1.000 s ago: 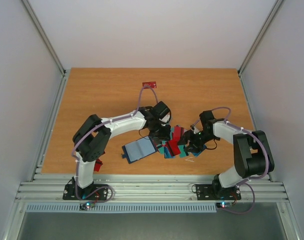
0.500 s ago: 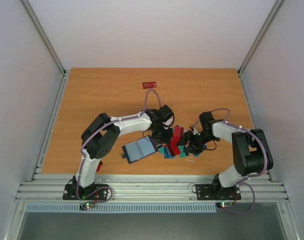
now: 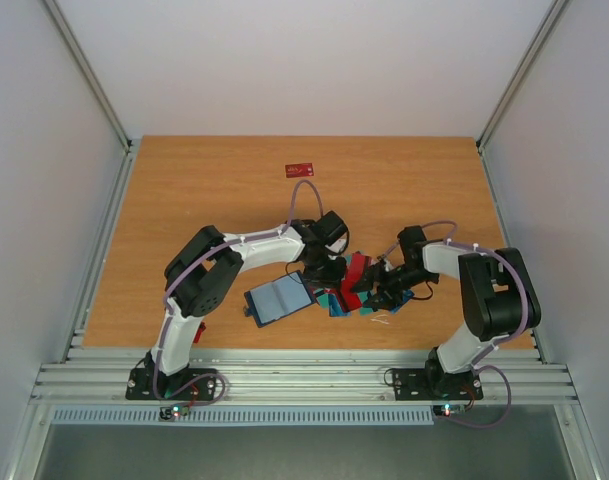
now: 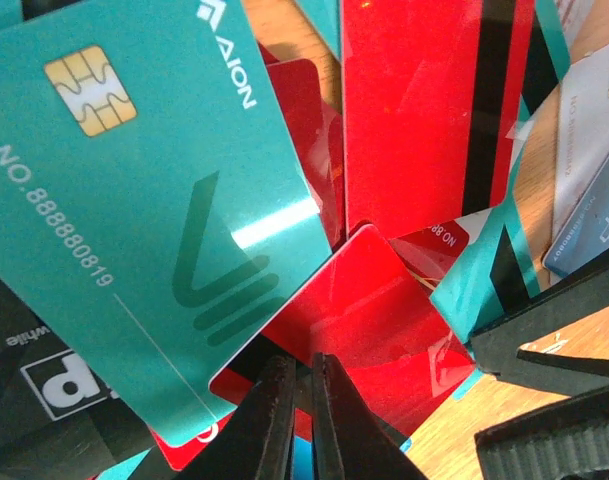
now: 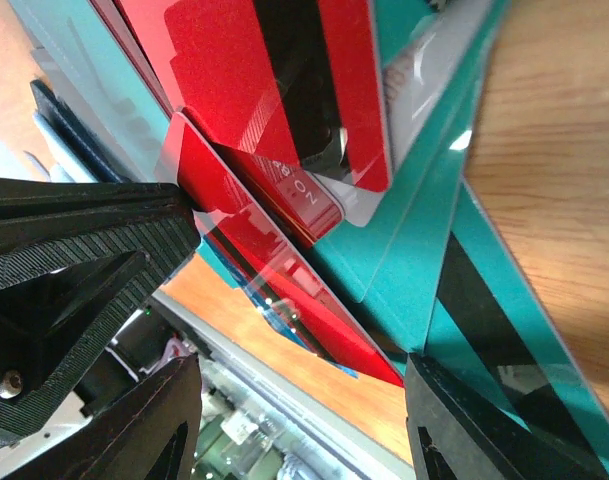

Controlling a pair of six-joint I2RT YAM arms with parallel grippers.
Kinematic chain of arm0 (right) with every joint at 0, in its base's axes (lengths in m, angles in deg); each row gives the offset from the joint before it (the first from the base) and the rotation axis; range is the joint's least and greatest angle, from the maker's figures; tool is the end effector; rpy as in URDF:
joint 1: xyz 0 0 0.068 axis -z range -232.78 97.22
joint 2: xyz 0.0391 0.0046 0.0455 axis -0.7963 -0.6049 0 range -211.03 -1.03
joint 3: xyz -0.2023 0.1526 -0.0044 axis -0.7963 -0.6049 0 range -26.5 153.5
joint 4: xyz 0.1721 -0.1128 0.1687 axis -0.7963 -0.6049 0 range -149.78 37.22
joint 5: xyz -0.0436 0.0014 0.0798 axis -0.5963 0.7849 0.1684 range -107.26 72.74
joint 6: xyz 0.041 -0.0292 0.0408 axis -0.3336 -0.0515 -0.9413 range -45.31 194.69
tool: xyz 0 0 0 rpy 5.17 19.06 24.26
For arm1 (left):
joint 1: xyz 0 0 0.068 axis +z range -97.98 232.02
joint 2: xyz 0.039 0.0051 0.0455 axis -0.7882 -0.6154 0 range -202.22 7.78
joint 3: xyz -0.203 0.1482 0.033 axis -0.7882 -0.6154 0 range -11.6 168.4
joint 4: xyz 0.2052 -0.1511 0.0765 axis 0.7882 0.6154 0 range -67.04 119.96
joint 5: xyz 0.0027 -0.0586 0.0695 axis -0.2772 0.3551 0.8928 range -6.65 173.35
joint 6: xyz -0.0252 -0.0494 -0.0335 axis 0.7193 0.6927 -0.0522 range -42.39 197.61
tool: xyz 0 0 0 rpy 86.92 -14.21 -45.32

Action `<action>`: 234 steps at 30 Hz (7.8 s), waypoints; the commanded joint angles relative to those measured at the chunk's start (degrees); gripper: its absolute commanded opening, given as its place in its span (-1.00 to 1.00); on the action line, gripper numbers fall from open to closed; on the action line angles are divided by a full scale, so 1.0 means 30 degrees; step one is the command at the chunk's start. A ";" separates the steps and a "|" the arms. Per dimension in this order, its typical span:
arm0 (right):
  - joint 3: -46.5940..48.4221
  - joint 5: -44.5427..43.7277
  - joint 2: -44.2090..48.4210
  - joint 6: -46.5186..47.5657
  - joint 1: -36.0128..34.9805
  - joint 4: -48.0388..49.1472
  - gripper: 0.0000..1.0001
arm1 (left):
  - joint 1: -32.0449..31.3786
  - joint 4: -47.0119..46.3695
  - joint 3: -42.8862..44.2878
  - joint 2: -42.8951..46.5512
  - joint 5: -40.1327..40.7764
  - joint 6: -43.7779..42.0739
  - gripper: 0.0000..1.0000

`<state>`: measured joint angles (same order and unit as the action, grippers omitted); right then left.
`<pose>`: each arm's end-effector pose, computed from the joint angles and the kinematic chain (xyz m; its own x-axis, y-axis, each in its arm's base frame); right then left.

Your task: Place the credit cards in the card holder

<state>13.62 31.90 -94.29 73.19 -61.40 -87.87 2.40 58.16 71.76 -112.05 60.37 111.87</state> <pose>0.2267 0.0731 0.0859 -0.9911 -0.1328 -0.0110 -0.0951 0.6467 0.7568 0.2543 -0.3297 0.1104 -0.9479 0.3145 -0.0512 0.2991 0.8227 -0.4834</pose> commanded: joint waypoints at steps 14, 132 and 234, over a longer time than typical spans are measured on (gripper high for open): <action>-0.1331 -0.0114 -0.0854 0.1111 -0.0068 0.0137 0.08 | -0.0153 -0.1680 -0.1903 -0.1246 -0.1027 -0.0189 -0.84; 0.1549 -0.5492 0.0923 0.2818 -0.3630 0.0263 -0.02 | -0.0011 0.2484 -0.1364 -0.1888 -0.0572 -0.3679 -1.00; 0.3733 -0.8058 -0.1559 0.2181 -0.8900 -0.2961 -0.40 | -0.0282 -0.1617 -0.8205 0.7460 0.1316 0.0456 -0.96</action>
<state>25.86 6.75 -97.08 77.08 -85.18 -94.80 1.89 56.94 48.98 -92.27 64.52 112.16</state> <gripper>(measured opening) 0.299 0.018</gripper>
